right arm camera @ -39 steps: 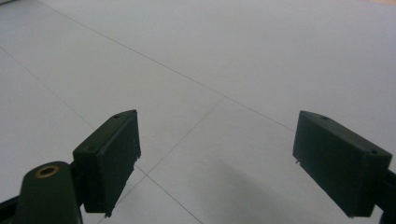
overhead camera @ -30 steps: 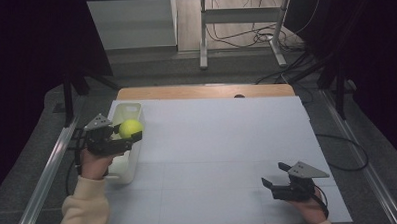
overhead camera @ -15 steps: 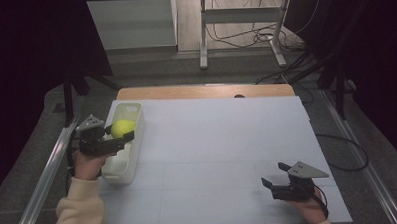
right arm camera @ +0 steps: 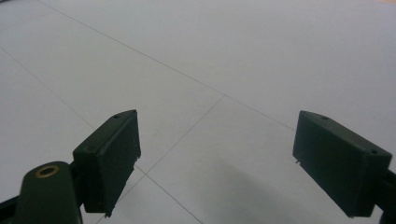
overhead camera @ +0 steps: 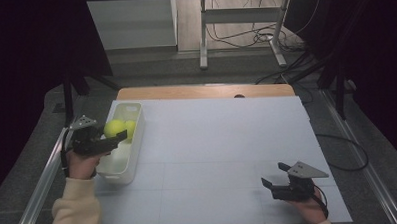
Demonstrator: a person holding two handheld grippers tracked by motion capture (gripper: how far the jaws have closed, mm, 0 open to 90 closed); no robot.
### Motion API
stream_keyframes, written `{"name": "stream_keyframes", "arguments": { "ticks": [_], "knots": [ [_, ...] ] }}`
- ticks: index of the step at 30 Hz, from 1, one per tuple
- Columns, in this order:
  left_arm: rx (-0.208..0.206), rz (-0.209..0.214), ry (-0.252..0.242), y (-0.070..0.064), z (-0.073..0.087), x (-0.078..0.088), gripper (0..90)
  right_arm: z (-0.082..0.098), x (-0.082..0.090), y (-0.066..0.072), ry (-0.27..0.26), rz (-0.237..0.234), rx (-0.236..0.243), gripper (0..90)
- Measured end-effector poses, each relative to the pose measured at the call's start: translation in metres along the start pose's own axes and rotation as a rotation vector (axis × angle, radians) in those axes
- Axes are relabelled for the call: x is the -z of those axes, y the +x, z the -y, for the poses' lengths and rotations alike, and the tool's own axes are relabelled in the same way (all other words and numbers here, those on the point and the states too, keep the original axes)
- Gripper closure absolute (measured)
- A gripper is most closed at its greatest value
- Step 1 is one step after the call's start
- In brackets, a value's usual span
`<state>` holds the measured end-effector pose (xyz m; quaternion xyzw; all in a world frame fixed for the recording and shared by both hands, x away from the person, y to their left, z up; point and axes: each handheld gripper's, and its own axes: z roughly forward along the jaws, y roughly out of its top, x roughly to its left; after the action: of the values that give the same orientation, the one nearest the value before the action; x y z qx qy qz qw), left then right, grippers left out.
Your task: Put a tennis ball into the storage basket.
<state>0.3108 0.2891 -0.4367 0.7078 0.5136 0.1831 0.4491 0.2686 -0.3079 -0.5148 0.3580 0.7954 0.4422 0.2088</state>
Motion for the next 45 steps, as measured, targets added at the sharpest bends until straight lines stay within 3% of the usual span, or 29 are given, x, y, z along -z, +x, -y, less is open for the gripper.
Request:
{"name": "stream_keyframes", "arguments": {
  "ticks": [26,35,45],
  "knots": [
    [-0.012,-0.052,0.156,0.006,0.008,-0.021,26.2,0.0,0.0,0.0,0.002,-0.001,0.002,15.4],
    [-0.025,-0.049,0.186,0.005,0.008,-0.024,26.1,0.0,-0.001,0.0,0.003,-0.001,0.001,15.4],
    [-0.021,-0.049,0.184,0.006,0.008,-0.023,26.1,0.0,0.0,0.0,0.001,-0.001,-0.001,15.4]
  ]
}}
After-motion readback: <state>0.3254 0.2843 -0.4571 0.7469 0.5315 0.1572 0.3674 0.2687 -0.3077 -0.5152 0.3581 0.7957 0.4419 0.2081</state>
